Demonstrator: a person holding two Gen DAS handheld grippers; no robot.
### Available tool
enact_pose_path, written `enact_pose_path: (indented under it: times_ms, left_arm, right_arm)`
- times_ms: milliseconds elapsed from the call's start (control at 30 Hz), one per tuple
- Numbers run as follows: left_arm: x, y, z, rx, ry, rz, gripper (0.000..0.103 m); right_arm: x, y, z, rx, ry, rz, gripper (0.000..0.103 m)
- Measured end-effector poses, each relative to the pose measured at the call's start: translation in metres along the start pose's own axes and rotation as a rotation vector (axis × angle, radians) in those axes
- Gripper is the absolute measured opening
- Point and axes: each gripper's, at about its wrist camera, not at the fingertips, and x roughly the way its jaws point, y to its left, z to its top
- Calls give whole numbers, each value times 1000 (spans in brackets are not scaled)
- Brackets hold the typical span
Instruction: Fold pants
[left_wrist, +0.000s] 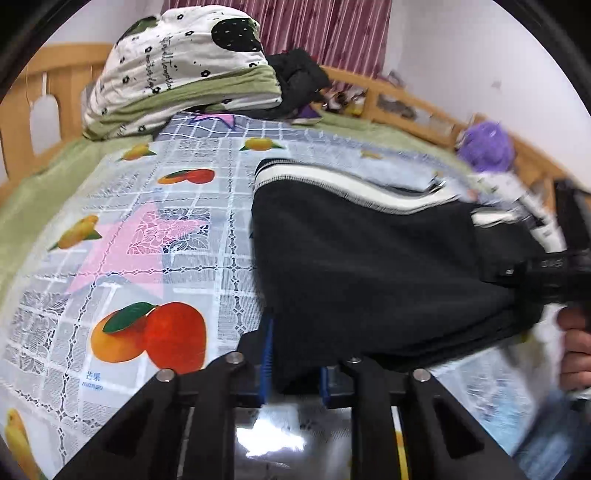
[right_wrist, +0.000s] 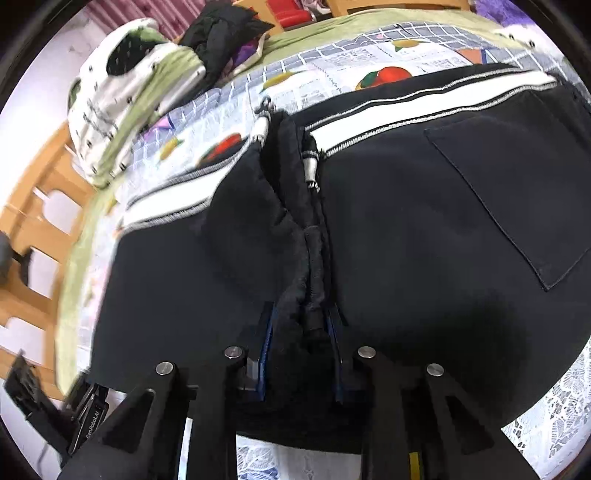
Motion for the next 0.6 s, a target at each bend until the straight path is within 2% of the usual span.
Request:
enact_pose_path:
  times_ms: [100,167,267,400,467,600]
  left_arm:
    - [-11,12,-2,-40,18,-70,13]
    - [-12,14,-8,-42,38,-80,11]
    - [-3,18,-22,-38,87,-70,9]
    - [-10,25,-24,-69,93,-111,8]
    - [-18,25,-23,-48,96,-107,8]
    - [-40,19,-19,46,80,-115,9]
  right_arm:
    - [-21,0,-2,-20,-53,52,21]
    - [-24,8,-7,-74,-64,18,21]
    - [-12,10,-14,-111,7,-47,22]
    - [-8,1,-12,-68,35,-17,24]
    - [-11,-2,-12,-61,36,-8,24]
    - [-25,-10,-10,-40,-5,19,36]
